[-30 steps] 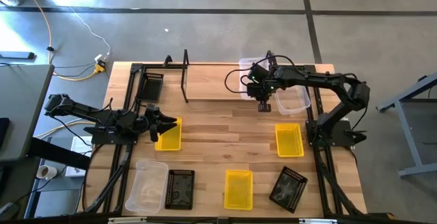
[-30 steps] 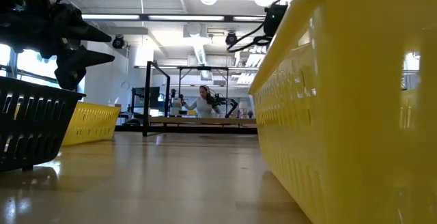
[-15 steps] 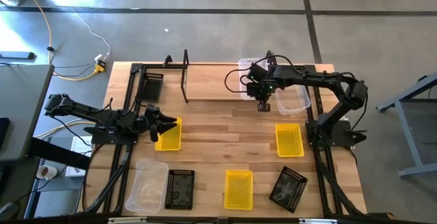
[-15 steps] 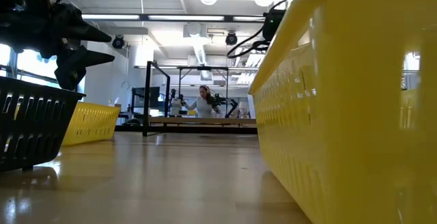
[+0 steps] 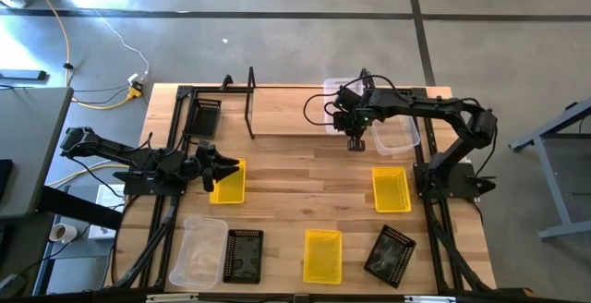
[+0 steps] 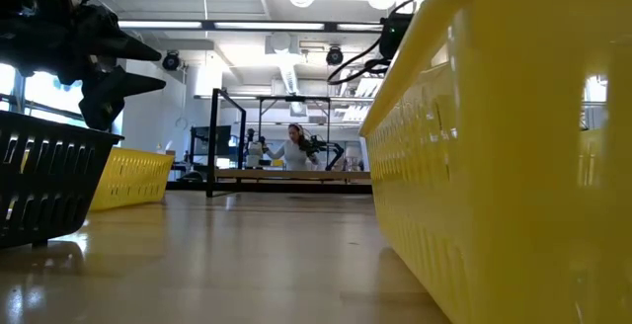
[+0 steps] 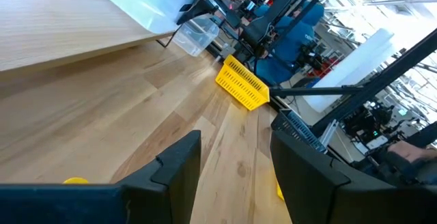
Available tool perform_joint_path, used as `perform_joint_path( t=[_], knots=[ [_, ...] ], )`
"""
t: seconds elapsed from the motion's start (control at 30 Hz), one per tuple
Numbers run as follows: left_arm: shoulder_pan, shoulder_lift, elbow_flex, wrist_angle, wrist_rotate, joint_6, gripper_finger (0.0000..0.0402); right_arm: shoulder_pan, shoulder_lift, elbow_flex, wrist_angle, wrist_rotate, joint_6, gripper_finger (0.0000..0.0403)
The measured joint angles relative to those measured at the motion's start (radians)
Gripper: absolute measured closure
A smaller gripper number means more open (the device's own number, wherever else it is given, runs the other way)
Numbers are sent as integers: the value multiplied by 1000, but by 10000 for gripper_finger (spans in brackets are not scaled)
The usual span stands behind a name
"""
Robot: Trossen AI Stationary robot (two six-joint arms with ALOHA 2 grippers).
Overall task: Stack baskets on shelf by color
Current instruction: Put the middle transparent bin on the shelf
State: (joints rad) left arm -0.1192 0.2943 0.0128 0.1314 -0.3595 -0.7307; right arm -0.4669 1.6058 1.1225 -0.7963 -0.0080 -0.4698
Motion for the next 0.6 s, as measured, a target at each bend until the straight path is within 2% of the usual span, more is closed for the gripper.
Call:
perform_joint_path(
  t=[0.33,0.6],
  knots=[
    [0,0,0,0,0,0,233,2,0,0,6,9,-2,399],
    [0,0,0,0,0,0,233,3,0,0,6,9,10,344]
  ],
)
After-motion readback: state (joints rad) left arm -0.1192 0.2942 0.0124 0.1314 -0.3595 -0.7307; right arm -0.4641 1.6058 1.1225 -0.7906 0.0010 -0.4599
